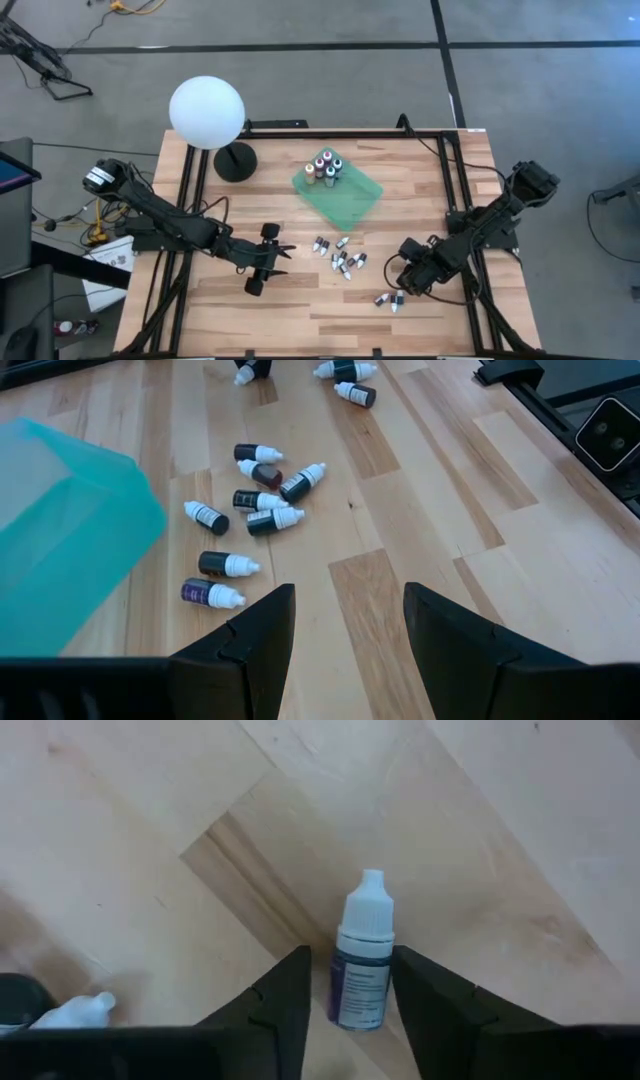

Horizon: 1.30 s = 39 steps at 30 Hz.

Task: Pick & Place food coloring
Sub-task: Put the small purple food coloring bottle into the green bin

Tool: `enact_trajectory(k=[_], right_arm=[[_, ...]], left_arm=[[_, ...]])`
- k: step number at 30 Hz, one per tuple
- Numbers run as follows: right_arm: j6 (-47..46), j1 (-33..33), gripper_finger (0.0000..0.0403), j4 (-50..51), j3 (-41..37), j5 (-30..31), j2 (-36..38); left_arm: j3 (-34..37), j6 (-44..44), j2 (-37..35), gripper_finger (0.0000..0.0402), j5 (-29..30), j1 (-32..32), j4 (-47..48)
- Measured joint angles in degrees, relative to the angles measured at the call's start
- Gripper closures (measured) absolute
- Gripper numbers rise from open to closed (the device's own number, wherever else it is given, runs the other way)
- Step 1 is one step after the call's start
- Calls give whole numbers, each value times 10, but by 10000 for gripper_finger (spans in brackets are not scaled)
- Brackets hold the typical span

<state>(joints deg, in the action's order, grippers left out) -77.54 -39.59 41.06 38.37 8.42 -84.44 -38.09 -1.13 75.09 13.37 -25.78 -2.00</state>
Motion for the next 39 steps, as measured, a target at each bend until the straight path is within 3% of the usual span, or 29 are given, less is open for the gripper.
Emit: enact_trajectory(k=[10, 20, 31, 39], right_arm=[[13, 0, 325, -19, 0, 21, 0], [72, -1, 330, -89, 0, 86, 0], [258, 21, 330, -234, 0, 215, 2], [421, 97, 331, -350, 0, 232, 2]], left_arm=[[0, 0, 0, 218, 2, 0, 0], [0, 0, 0, 218, 2, 0, 9], [0, 0, 0, 218, 23, 0, 17], [0, 0, 0, 218, 38, 0, 17]])
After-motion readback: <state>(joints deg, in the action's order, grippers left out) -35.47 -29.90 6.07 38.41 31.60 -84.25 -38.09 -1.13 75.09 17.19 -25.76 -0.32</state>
